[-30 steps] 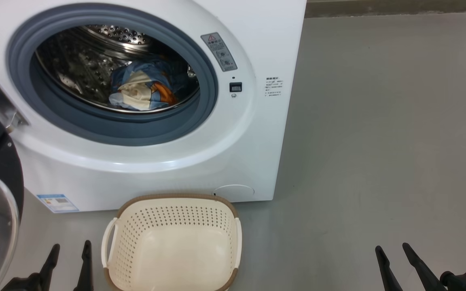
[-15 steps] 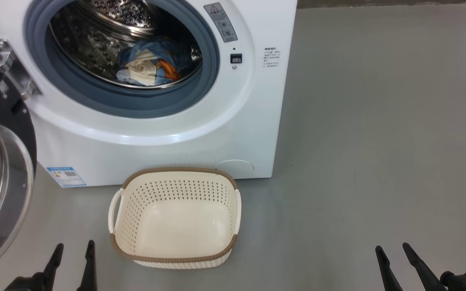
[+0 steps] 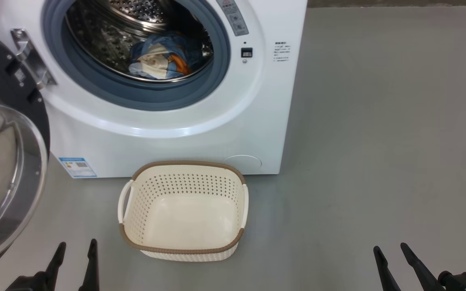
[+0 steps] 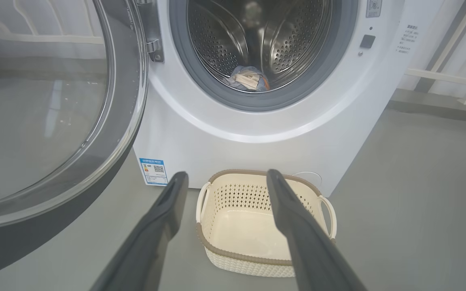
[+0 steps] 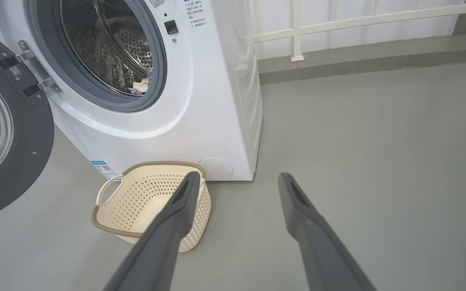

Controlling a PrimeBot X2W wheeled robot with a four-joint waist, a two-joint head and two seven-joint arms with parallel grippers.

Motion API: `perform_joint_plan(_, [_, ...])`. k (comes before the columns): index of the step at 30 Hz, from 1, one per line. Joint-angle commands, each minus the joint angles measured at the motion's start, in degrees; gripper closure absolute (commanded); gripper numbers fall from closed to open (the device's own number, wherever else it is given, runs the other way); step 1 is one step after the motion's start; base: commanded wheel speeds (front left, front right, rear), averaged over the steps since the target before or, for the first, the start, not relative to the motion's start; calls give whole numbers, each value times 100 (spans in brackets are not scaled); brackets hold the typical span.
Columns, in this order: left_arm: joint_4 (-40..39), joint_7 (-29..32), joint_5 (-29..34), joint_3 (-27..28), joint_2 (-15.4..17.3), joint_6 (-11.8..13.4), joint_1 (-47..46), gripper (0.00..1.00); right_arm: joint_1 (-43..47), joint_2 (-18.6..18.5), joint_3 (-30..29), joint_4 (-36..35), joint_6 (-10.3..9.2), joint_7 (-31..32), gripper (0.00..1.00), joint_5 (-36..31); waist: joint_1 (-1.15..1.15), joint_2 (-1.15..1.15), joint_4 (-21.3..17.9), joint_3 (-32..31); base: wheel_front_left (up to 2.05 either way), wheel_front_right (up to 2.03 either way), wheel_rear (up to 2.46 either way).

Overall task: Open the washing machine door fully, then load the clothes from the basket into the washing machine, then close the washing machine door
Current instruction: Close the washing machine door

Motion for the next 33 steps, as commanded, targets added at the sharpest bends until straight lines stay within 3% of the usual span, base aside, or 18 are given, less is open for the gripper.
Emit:
perform_joint_plan(1, [-159, -37, -12, 236, 57, -9, -181, 0, -123, -121, 155, -127, 16, -28, 0, 31, 0, 0, 98, -12, 0, 0, 0])
perform_joint_plan(33, [-256, -37, -243, 901, -287, -9, 417, 0, -1095, -453, 1500, 347, 16, -28, 0, 245, 0, 0, 2027, -176, 0, 0, 0])
